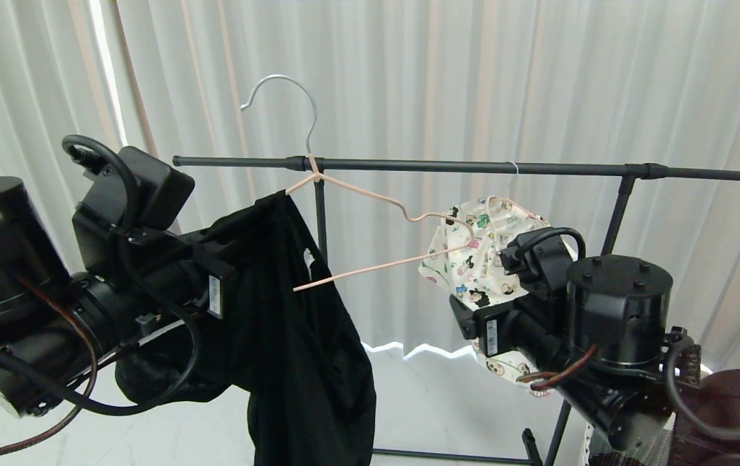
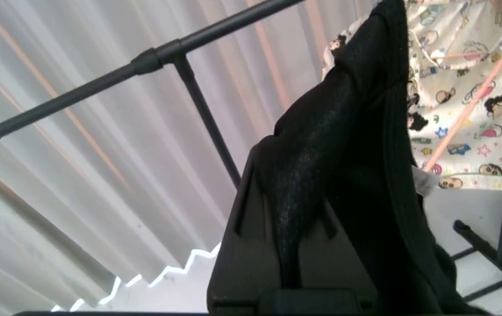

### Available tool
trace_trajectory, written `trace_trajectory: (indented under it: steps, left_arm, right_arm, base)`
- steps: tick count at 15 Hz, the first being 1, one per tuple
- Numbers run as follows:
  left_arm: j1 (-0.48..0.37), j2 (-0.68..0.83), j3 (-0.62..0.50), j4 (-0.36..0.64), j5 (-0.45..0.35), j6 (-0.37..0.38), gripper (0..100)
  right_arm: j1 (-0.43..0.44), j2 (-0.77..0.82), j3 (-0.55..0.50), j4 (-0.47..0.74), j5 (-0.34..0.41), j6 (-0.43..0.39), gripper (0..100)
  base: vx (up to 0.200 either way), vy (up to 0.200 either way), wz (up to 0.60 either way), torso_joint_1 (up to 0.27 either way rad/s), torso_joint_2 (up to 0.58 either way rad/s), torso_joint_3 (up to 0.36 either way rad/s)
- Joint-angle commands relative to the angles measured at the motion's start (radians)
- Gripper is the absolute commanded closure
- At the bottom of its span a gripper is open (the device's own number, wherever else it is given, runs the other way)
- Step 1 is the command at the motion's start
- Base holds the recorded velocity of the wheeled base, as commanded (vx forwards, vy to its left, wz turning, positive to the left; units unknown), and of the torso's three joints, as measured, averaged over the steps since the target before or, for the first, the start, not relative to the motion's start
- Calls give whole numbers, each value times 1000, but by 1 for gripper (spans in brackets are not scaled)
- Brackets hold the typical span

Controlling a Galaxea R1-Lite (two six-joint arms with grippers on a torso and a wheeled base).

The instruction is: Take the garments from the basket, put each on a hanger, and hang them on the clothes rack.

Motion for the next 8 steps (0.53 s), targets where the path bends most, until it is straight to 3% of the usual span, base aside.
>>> trace_trajectory:
  steps: [1,3,8]
  left_arm:
    - [-3,26,-21,-1,-1,-1,100]
    - [-9,26,-27,-1,-1,-2,100]
    - [-60,26,-35,-1,3,-2,100]
  right_arm:
    - [145,6,-11,0,3,72,0]
    - [229,47,-68,0,3,108,0]
    - [246,179,-200,0,1,106,0]
  base:
    - [0,0,0,0,0,0]
    - [0,0,0,0,0,0]
    - [0,0,0,0,0,0]
